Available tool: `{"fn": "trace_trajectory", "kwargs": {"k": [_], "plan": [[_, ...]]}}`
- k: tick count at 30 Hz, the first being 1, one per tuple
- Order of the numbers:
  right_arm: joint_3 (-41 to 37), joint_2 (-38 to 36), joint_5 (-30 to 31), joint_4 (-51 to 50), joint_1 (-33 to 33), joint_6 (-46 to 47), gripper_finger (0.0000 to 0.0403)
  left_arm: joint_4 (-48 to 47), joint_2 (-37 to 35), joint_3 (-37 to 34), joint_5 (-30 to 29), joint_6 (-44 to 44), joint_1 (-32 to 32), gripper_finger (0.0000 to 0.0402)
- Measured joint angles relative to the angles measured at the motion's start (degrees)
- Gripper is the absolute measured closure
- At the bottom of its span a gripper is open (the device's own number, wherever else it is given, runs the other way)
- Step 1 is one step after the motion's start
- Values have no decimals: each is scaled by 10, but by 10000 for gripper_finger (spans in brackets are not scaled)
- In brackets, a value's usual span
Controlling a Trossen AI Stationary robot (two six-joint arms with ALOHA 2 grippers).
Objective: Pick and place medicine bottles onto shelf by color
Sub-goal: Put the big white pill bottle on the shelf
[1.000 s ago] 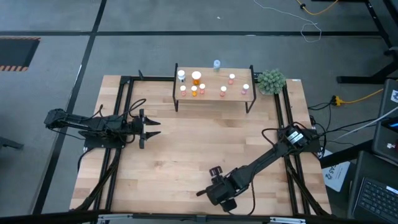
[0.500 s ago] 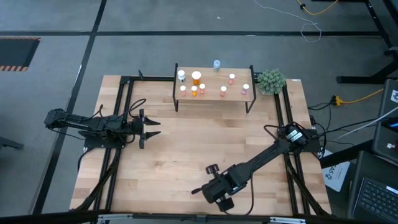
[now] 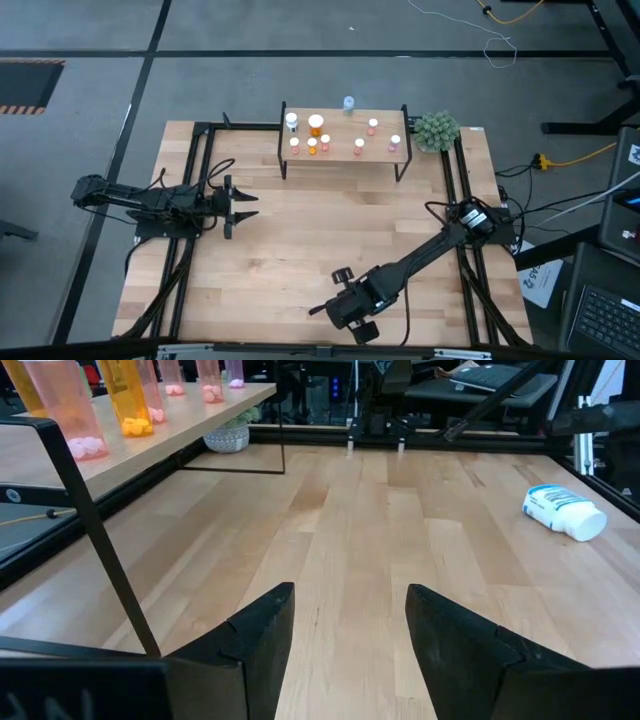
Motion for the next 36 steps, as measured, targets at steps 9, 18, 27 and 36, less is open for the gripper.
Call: {"fn": "trace_trajectory", "kwargs": {"k": [9,18,27,36], "plan": [[0,0,4,-41,1,131,302,0,0,0,0,0,0,212],[0,0,5,-40,10,129,176,0,0,0,0,0,0,212],[0,21,6,-42,18,124,160,0,0,0,0,0,0,212],[-1,47,5,-74,18,102,160,0,0,0,0,0,0,212]]}}
